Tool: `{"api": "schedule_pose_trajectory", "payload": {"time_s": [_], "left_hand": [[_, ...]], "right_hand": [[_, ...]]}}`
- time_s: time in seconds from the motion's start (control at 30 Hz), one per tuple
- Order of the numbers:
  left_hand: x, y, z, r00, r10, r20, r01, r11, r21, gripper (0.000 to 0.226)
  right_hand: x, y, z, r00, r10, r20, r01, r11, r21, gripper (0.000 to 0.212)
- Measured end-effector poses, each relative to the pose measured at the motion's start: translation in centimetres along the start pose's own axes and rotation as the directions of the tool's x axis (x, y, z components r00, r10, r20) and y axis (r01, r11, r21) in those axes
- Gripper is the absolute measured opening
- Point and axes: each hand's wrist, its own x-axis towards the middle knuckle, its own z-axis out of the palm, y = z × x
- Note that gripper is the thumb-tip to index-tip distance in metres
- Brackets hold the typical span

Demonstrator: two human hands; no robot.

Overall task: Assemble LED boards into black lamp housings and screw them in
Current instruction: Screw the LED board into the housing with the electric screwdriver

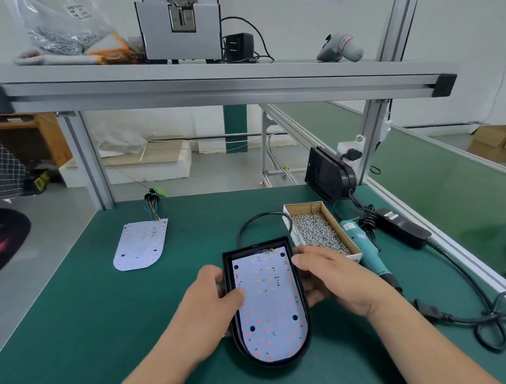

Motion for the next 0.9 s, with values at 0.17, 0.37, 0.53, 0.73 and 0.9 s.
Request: {"api": "schedule_pose_trajectory", "payload": {"time_s": [0.17, 0.37, 0.53, 0.73, 0.9], "left_hand": [[0.3, -0.1, 1.3, 0.995, -0.073, 0.067, 0.094, 0.910, -0.403, 0.022], [0.4, 0.2, 1.5, 0.980, -0.032, 0.198, 0.140, 0.818, -0.559, 0.032], [0.4, 0.0, 1.6, 0.977, 0.058, 0.205, 0.061, 0.846, -0.530, 0.025], [0.6, -0.3, 2.1, 0.976, 0.140, 0.166, -0.027, 0.837, -0.547, 0.026], [0.8, -0.6, 2.6, 0.977, 0.168, 0.133, -0.058, 0.804, -0.592, 0.040]], "right_hand": [[0.8, 0.4, 0.9, 0.996, 0.040, -0.086, -0.024, 0.984, 0.177, 0.038], [1.5, 0.8, 1.3, 0.993, 0.034, -0.112, 0.009, 0.929, 0.369, 0.030], [1.6, 0.7, 1.4, 0.991, 0.061, -0.123, -0.007, 0.917, 0.398, 0.028], [1.2, 0.5, 0.7, 0.983, -0.055, -0.173, 0.101, 0.958, 0.270, 0.040], [0.8, -0.1, -0.3, 0.959, -0.141, -0.248, 0.192, 0.962, 0.196, 0.042]]}}
